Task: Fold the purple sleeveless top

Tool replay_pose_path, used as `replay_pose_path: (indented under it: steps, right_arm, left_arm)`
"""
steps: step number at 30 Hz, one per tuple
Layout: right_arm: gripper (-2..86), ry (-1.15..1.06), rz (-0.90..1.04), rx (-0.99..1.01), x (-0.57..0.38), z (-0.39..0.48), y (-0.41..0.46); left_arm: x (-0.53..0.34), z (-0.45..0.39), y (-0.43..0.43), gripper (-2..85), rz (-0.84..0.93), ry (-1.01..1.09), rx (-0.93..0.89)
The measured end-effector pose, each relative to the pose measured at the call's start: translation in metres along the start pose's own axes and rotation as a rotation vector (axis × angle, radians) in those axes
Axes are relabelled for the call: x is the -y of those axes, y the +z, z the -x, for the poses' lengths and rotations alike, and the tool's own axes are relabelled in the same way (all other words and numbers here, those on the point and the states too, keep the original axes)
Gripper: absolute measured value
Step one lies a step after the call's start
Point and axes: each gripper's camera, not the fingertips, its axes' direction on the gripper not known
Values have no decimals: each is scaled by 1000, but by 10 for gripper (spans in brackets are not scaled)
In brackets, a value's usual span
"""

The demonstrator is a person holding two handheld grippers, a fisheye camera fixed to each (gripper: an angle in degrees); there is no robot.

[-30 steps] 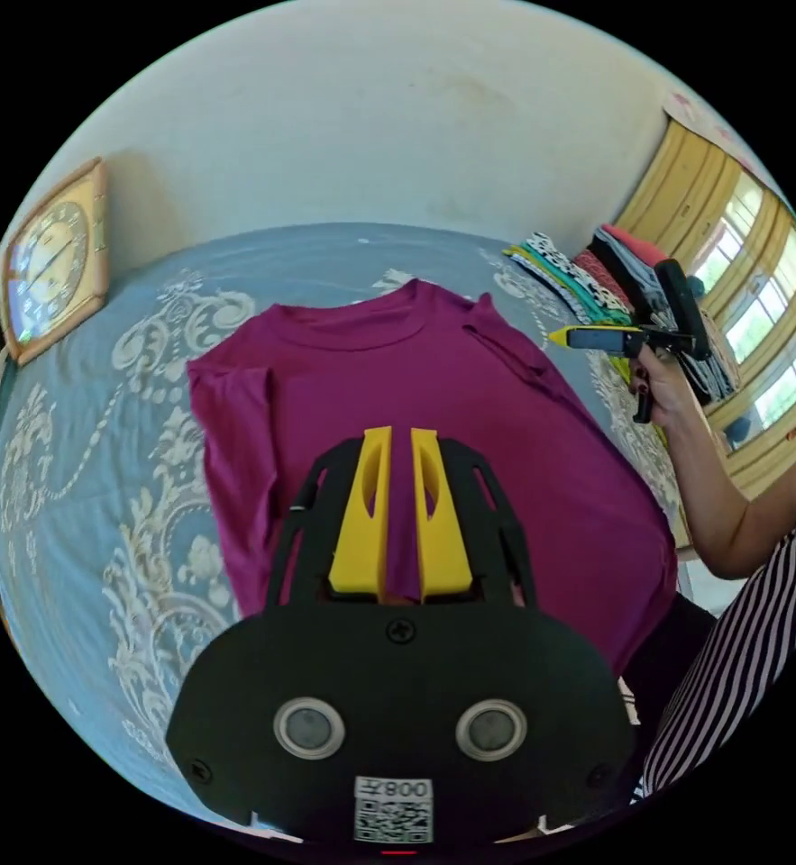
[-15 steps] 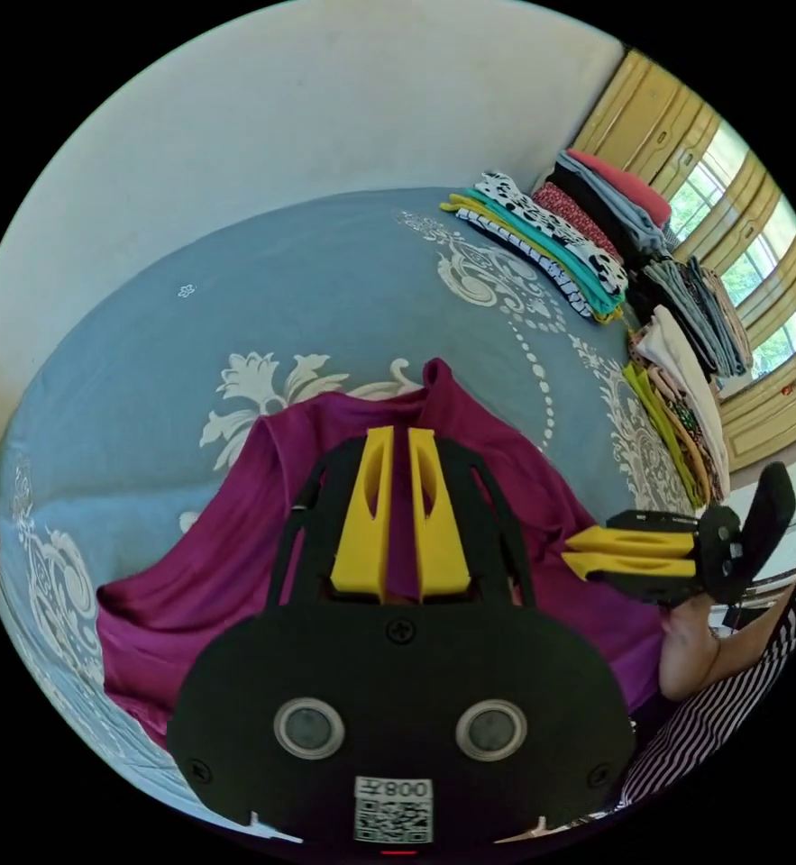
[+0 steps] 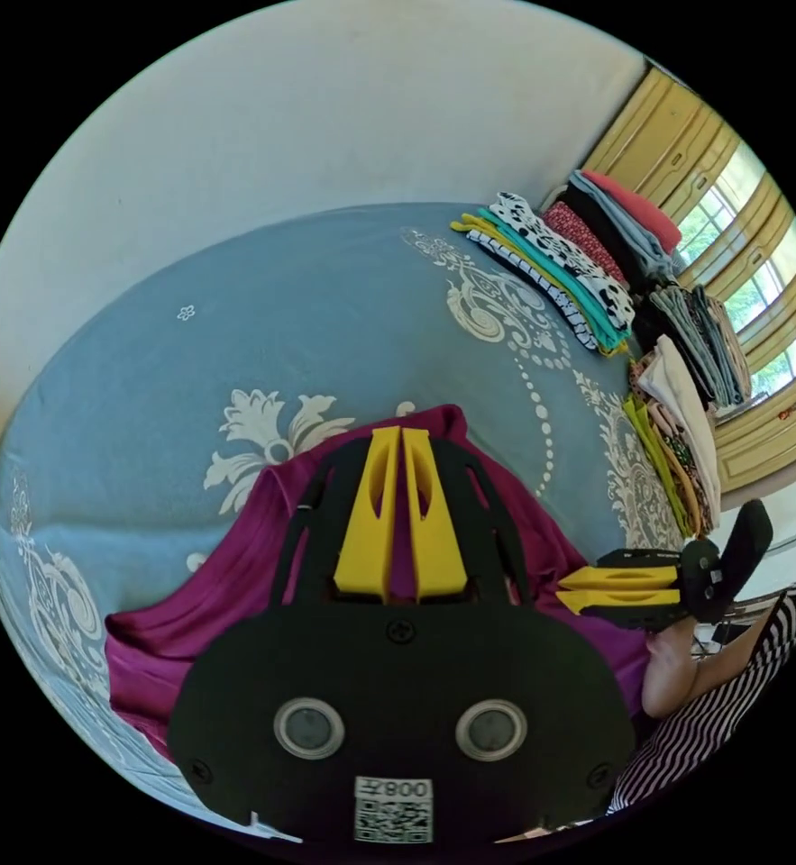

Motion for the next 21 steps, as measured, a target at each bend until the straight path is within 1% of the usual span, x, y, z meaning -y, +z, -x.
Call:
replay_pose_path:
  steps: [3, 5, 7, 9, 14, 16, 17, 19, 21]
  right_arm:
    - [23, -16, -7, -28, -3, 6, -11]
    - [22, -29, 27, -34, -4, 9, -11]
    - [19, -27, 34, -5, -7, 10, -18]
    - [16, -27, 45, -1, -8, 11, -24]
    - [6, -28, -42, -54, -15, 22, -48]
    - [3, -41, 37, -49, -15, 28, -39]
    - [3, -33, 57, -59, -15, 29, -37]
    - [2, -18, -3, -76, -19, 34, -50]
    - [1, -9, -56, -100, -23, 39, -62]
  left_arm:
    - [-13, -6, -13, 16, -51, 11, -17]
    - [-21, -13, -15, 18, -54, 52, -84]
    - [-25, -21, -9, 18, -14, 81, -81]
    - [-30, -28, 7, 17, 79, 107, -12]
    - [-45, -23, -10, 14, -4, 57, -70]
    - [-57, -18, -21, 13, -32, 23, -73]
    - [-69, -14, -32, 12, -60, -3, -57]
    - [-89, -3, -51, 10, -92, -56, 3]
    - [-120, 17, -77, 7, -142, -160, 141]
